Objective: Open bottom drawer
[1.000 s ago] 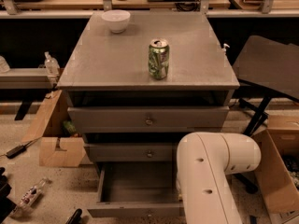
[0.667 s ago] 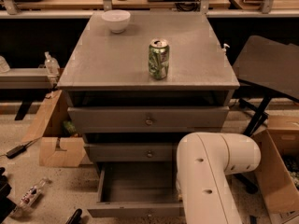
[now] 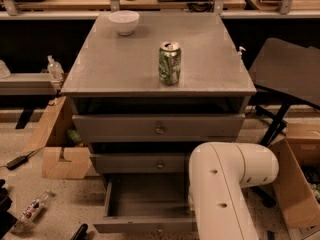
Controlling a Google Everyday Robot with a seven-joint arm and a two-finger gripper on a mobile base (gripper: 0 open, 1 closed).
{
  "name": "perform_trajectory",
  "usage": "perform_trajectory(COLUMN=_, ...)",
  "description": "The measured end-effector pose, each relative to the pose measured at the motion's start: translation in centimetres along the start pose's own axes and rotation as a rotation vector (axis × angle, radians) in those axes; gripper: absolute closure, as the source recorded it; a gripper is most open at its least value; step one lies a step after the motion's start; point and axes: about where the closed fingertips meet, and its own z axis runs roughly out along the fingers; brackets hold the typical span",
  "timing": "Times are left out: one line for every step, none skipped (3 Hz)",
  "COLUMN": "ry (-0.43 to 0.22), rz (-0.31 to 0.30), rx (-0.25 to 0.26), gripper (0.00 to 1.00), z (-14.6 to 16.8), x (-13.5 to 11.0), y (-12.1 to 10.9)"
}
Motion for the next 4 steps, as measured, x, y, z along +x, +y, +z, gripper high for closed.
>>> perform_trajectory(ry=-0.001, rz=-0.007, rx=0.012, gripper=0.89, z=-0.1, x=-0.2, y=-0.9)
perform_trajectory(ry=-0.009, rz=-0.009, rx=0.021, gripper=1.0, z=0.1, x=-0.3, y=-1.3)
perform_trajectory(ry=-0.017, rz=0.029, rx=0.0, gripper=1.0, z=0.4, x=0.8, y=1.4)
perform_trajectory(ry=-0.019, rz=0.106, rx=-0.071, gripper=1.0, z=0.2, x=1.8, y=6.7)
